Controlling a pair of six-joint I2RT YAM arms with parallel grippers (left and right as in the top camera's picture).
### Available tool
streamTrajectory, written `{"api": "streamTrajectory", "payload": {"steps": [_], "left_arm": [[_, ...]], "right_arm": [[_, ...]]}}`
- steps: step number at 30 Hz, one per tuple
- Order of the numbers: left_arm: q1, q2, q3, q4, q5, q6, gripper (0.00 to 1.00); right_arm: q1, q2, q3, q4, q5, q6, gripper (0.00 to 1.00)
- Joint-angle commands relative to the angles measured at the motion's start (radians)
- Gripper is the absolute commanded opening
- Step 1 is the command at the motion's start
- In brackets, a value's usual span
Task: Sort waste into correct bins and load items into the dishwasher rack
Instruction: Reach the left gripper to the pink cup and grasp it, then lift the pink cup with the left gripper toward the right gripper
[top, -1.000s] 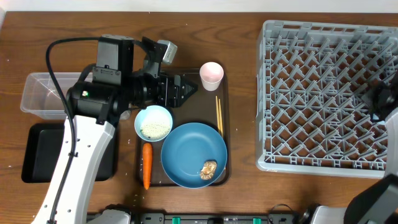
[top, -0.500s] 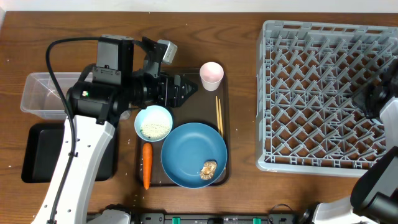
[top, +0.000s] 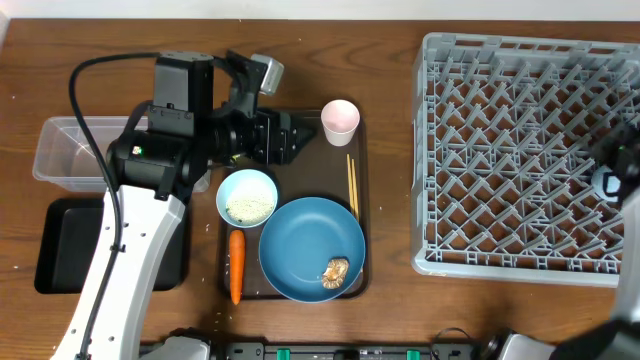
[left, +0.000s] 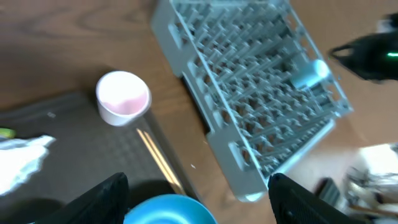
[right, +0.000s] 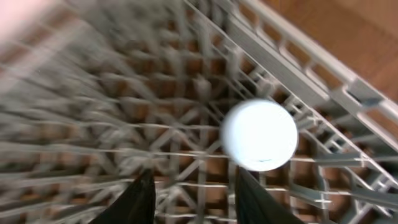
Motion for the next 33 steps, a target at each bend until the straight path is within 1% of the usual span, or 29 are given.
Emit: {"api": "streamTrajectory", "payload": {"steps": [1, 4, 6, 9, 14, 17, 19, 23, 26, 27, 28, 31, 33], "left_arm": [[-0.028, 0.018, 0.012, 0.03, -0.173, 0.012, 0.73], [-0.071, 0.085, 0.011, 0.056, -0.267, 0.04, 0.73], [-0.096, 0.151, 0.011, 0.075, -0.304, 0.061, 0.73], [-0.121, 0.267, 0.011, 0.129, -0.313, 0.079, 0.73], [-0.129, 0.432, 0.011, 0.263, -0.317, 0.078, 0.73], [-0.129, 0.496, 0.011, 0.341, -0.361, 0.076, 0.73], [-0.129, 0.538, 0.011, 0.379, -0.364, 0.07, 0.73], [-0.13, 0.612, 0.011, 0.425, -0.365, 0.069, 0.73], [-0.13, 0.652, 0.011, 0.433, -0.366, 0.066, 0.72], [-0.13, 0.663, 0.011, 0.432, -0.365, 0.066, 0.68], [-0.13, 0.673, 0.011, 0.431, -0.365, 0.064, 0.63], [-0.13, 0.689, 0.011, 0.424, -0.365, 0.059, 0.39], [-0.13, 0.689, 0.011, 0.411, -0.365, 0.058, 0.27]], "right_arm": [[0.021, -0.087, 0.003, -0.005, -0.254, 0.014, 0.38], [0.046, -0.14, 0.003, -0.024, -0.437, 0.023, 0.39], [0.066, -0.161, 0.003, -0.061, -0.495, 0.045, 0.4], [0.09, -0.167, 0.003, -0.134, -0.557, 0.044, 0.4], [0.127, -0.166, 0.003, -0.256, -0.56, 0.002, 0.41], [0.144, -0.166, 0.003, -0.298, -0.556, -0.026, 0.42], [0.154, -0.166, 0.003, -0.313, -0.545, -0.039, 0.43], [0.161, -0.166, 0.003, -0.332, -0.535, -0.039, 0.43], [0.161, -0.166, 0.003, -0.337, -0.534, -0.039, 0.43], [0.161, -0.166, 0.003, -0.337, -0.534, -0.039, 0.43], [0.161, -0.166, 0.002, -0.337, -0.534, -0.039, 0.43], [0.161, -0.166, 0.003, -0.338, -0.534, -0.039, 0.43], [0.161, -0.166, 0.002, -0.339, -0.534, -0.039, 0.46]]}}
